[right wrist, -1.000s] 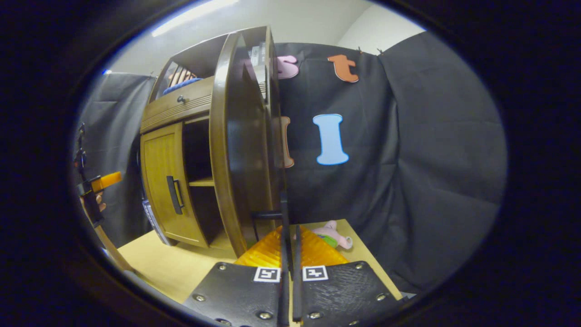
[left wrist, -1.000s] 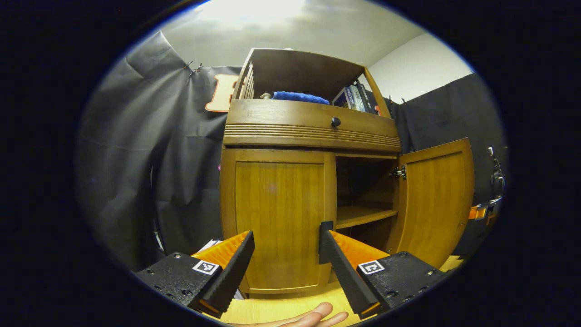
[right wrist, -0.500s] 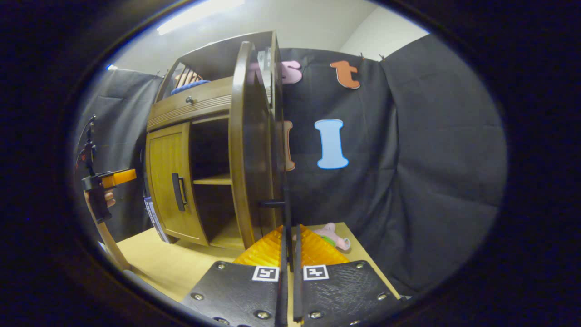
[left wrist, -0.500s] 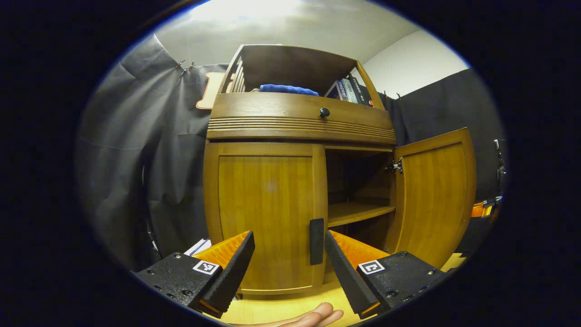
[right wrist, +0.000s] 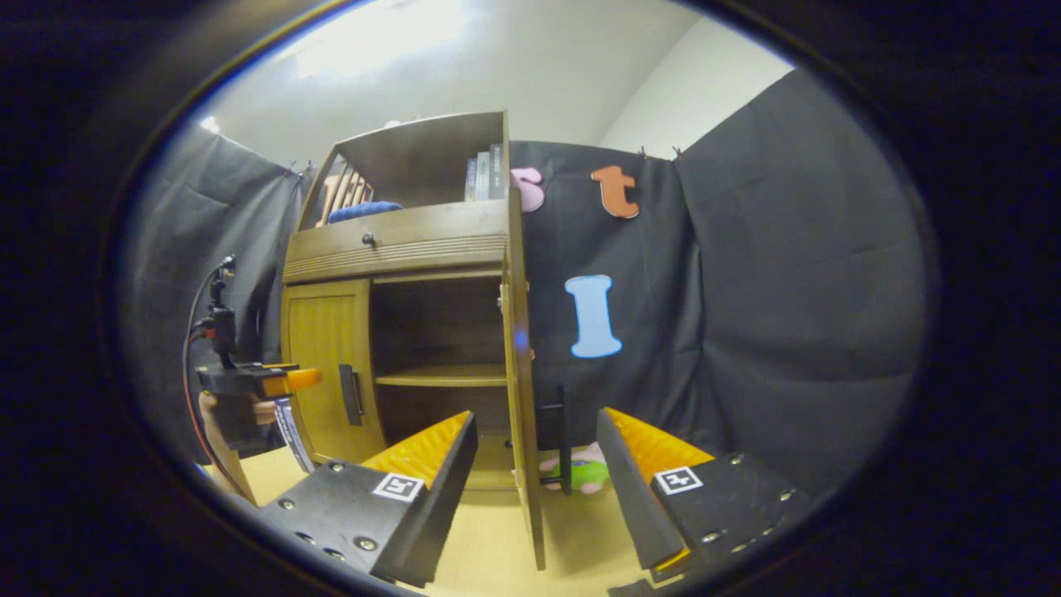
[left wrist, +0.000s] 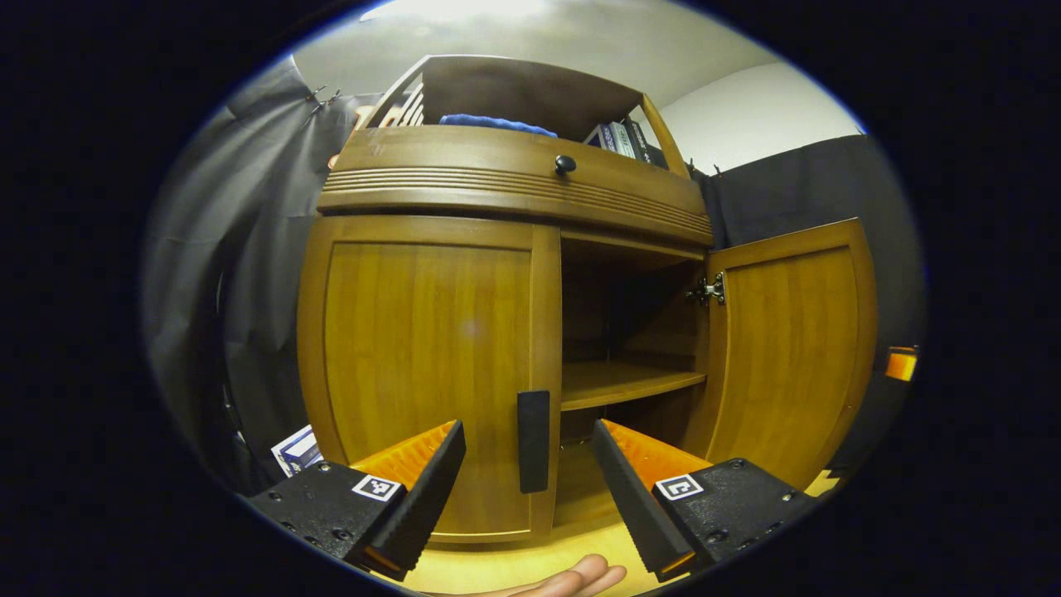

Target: Open the right door of the double-door shoe cabinet with the right hand, and open the left door with the left hand.

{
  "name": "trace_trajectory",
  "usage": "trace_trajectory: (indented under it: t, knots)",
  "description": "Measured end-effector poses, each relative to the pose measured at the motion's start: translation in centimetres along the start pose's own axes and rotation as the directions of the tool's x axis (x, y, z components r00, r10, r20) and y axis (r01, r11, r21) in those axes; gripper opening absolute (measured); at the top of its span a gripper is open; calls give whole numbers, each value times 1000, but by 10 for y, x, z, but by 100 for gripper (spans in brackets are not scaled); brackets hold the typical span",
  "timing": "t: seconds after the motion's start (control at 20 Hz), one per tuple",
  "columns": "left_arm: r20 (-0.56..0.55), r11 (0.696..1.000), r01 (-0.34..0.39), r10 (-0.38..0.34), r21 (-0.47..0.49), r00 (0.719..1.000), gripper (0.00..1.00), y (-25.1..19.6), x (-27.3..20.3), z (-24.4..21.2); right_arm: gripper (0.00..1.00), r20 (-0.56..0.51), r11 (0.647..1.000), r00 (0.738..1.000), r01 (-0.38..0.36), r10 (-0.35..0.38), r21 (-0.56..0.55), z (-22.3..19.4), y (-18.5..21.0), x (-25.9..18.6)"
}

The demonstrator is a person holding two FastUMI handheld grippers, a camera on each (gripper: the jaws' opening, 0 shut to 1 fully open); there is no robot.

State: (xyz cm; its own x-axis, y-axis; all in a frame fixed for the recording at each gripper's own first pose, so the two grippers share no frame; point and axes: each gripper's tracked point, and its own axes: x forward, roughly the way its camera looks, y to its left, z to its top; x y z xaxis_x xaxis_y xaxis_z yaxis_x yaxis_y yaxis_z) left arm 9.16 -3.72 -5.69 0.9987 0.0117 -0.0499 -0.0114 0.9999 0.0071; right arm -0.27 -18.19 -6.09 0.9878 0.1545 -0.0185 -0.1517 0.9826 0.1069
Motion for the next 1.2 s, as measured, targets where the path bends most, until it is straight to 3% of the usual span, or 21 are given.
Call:
trace_trajectory:
  t: [0.05, 0.1, 0.2, 0.25, 0.35, 0.6, 0.7, 0.75, 0.85, 0.95, 1.0, 1.2]
  knots:
    - [-2, 1000, -3, 3, 10, 1000, 96, -1, 6, -4, 80, 14, 1000, 1000, -4, 4, 10, 9, 11, -5]
    - [-5, 1000, -8, 8, 23, 1000, 93, 0, 11, -8, 89, 32, 1000, 999, -13, 13, 17, 17, 22, -9]
    - [2, 999, -32, 31, 38, 1000, 99, 4, 22, -12, 87, 61, 1000, 998, -9, 7, 23, 28, 35, -16]
    - [9, 998, -39, 38, 42, 999, 93, 6, 27, -15, 96, 68, 999, 998, -3, 0, 33, 32, 41, -20]
    - [21, 998, -42, 41, 44, 999, 95, 7, 34, -19, 100, 70, 999, 997, 10, -14, 50, 37, 52, -21]
    - [55, 996, -79, 78, 27, 995, 92, 15, 59, -24, 99, 6, 998, 999, -32, 32, 53, 18, 89, -18]
    - [90, 999, -33, 33, 2, 995, 83, 5, 70, -23, 96, -18, 994, 998, -64, 66, 84, 11, 108, -17]
    - [93, 1000, 7, -7, 4, 996, 68, -3, 71, -29, 96, -26, 994, 997, -74, 77, 85, 8, 114, -16]
    - [93, 999, -29, 26, 31, 995, 38, 5, 83, -34, 100, -31, 991, 994, -105, 107, 82, 5, 130, -16]
    - [38, 999, -29, 27, 32, 999, 53, 4, 93, -53, 100, -33, 988, 991, -130, 133, 79, 6, 144, -11]
    - [-8, 998, -51, 51, 27, 999, 48, 7, 92, -63, 99, -33, 988, 990, -136, 138, 68, 7, 149, -11]
    - [17, 997, -38, 36, 69, 999, 34, 5, 92, -60, 99, -15, 992, 992, -125, 125, 4, 16, 155, -17]
